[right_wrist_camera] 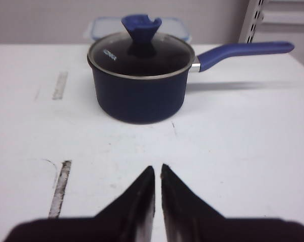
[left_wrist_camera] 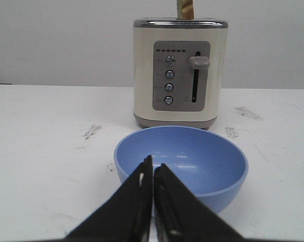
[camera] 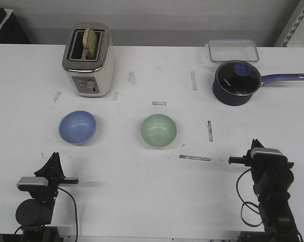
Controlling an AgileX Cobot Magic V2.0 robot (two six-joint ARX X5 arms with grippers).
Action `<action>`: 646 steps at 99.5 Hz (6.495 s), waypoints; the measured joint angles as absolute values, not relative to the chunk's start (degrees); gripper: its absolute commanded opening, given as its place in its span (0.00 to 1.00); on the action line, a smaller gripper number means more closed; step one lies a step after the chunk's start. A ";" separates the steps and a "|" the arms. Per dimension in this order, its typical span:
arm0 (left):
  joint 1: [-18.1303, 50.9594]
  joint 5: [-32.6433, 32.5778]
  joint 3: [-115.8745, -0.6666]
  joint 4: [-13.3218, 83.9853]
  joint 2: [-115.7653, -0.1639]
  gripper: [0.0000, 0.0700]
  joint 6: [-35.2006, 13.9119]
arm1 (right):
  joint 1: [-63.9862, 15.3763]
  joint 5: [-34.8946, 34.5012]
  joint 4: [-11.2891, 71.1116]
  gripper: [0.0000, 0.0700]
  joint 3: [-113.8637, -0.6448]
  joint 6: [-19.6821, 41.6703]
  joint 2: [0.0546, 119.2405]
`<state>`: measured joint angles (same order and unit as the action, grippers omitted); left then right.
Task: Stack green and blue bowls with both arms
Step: 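Release the green bowl and retract the right gripper to rest, then reach the left gripper to the light blue bowl and grip its rim, then lift the blue bowl with the left gripper and lower it onto the green bowl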
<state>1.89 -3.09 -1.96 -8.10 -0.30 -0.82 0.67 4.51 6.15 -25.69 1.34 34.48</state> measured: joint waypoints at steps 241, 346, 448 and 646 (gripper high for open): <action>1.89 -3.09 -28.75 6.87 -25.82 0.00 -5.48 | 0.36 -1.50 6.74 0.02 -19.88 1.45 14.24; -0.47 6.15 -60.60 31.16 -68.86 0.01 -18.39 | 0.36 -1.50 6.74 0.02 -19.88 1.52 14.24; -6.90 7.84 -73.08 40.71 -90.17 0.74 -12.58 | 0.36 -1.50 6.74 0.02 -19.88 1.52 14.24; 25.23 24.25 -89.73 27.92 -102.41 0.01 -22.50 | 0.36 -1.50 6.74 0.02 -19.88 1.52 14.24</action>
